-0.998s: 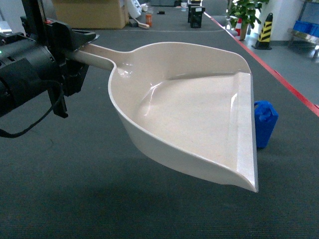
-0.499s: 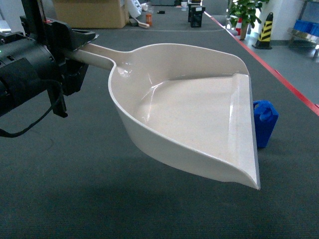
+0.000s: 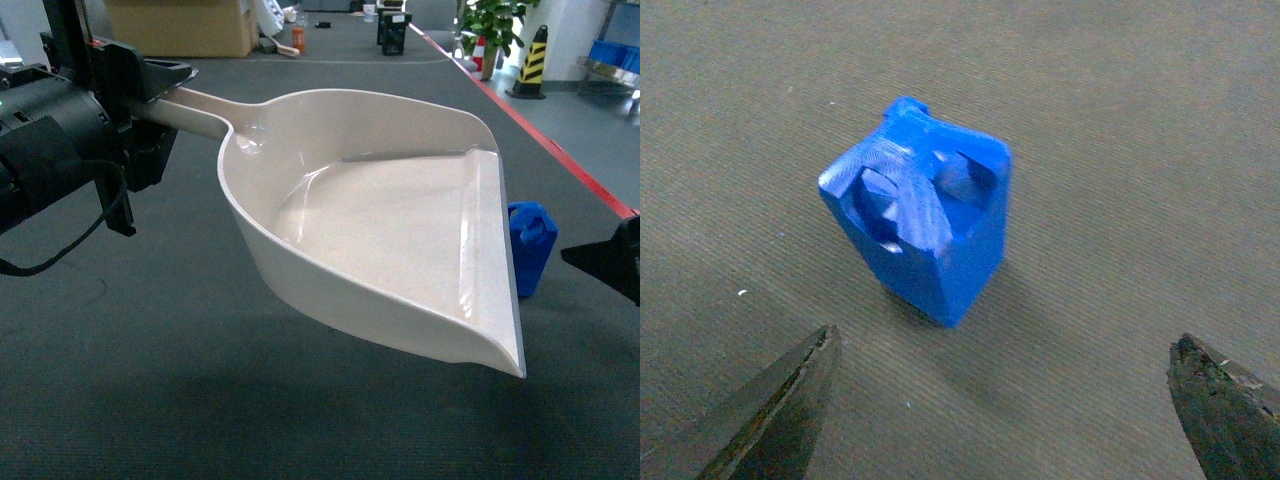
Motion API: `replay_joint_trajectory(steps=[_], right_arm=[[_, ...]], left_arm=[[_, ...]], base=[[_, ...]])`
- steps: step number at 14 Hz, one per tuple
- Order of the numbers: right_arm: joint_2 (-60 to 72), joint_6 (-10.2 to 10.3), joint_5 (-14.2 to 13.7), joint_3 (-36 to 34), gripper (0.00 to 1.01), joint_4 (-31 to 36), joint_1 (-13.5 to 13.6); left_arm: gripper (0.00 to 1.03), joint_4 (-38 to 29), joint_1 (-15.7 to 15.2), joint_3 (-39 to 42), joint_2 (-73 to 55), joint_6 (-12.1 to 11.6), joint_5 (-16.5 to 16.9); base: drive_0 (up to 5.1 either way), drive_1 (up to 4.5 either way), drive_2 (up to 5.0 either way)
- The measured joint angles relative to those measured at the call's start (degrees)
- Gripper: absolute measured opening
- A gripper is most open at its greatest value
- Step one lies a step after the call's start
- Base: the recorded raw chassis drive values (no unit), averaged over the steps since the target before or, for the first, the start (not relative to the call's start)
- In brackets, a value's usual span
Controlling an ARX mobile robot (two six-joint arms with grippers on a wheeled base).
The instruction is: Place part in tray to right shelf
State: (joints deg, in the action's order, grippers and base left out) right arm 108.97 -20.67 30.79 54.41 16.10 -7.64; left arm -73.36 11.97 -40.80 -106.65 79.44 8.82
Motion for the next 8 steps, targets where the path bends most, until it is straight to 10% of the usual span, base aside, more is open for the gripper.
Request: replay_joint_trajectory(steps=[4,8], right_arm=[[5.6,-2.6,2.6,6.9,0.98,-2.2,2.8],[15.3,-4.8,-0.9,17.2,0.98,-3.1,7.4]], left_arm=[[0.15,0.0,0.0,0.0,0.0,0.0,0.0],[0.14,0.0,0.0,0.0,0.0,0.0,0.0]], base=[[0.0,0.00,0.0],[0.0,0.00,0.0]])
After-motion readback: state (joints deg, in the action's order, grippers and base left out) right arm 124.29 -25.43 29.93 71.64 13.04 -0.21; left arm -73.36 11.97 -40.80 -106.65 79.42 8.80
